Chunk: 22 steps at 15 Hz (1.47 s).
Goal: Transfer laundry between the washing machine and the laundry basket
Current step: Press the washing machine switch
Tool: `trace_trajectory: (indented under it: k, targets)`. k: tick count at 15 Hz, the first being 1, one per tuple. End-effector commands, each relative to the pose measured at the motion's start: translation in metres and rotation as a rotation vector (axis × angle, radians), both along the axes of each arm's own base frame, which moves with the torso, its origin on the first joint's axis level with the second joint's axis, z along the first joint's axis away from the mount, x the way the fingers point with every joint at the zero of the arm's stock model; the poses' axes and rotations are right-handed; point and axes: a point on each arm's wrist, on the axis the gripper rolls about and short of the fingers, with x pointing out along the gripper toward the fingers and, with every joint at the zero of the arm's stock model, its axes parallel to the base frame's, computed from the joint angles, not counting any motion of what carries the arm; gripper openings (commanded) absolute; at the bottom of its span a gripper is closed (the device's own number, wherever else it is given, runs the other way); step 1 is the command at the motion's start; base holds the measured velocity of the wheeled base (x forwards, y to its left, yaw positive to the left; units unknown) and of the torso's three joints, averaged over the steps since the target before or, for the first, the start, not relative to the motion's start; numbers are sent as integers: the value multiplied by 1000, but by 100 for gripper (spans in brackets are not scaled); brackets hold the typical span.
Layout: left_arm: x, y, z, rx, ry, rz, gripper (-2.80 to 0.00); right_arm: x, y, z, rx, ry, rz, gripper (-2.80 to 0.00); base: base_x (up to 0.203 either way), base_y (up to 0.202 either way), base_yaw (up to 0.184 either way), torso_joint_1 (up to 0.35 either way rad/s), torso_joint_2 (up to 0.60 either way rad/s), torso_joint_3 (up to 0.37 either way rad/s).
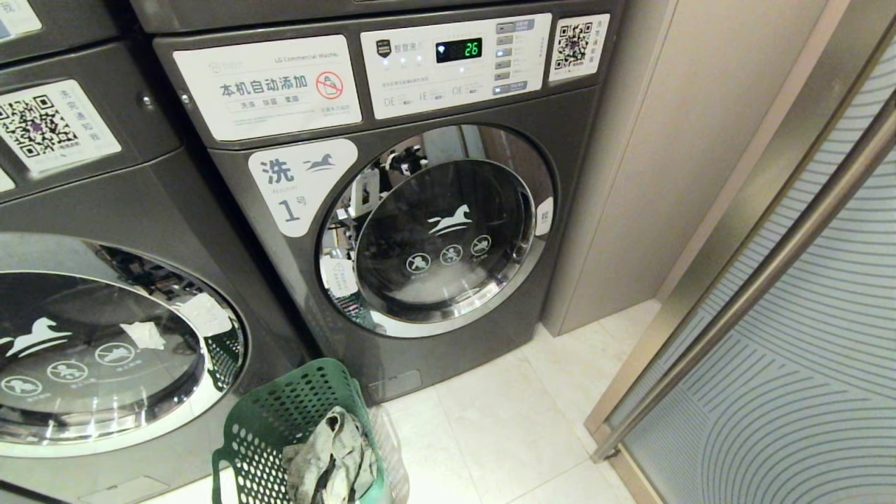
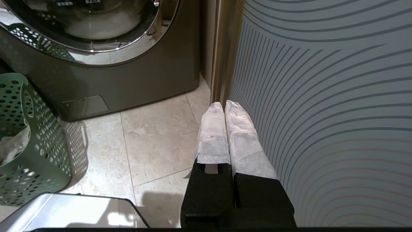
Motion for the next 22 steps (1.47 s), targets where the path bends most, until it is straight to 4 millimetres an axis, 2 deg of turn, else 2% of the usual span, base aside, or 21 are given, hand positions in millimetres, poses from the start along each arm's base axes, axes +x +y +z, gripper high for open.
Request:
trace_trajectory:
  k: [1,3,9,14,17,22]
  targets:
    - [-13,6,-10,5,33,57,-280,0,0,0,-2,0,1,-280,0,0,0,0,0,0]
    - [-22,11,-19,-7,53,128,-280,0,0,0,-1,0,1,-280,0,0,0,0,0,0]
    - [-6,22,-23,-43,-16,301,-280,0,0,0,0,0,1,-280,0,0,0,0,0,0]
    - [23,28,-33,-159,-131,327,-280,0,0,0,-1,0,1,-280,0,0,0,0,0,0]
    - [43,34,-27,-186,-172,311,-280,0,0,0,-2,1,1,-280,0,0,0,0,0,0]
    - [63,41,-22,-193,-201,300,-280,0,0,0,0,0,1,-280,0,0,0,0,0,0]
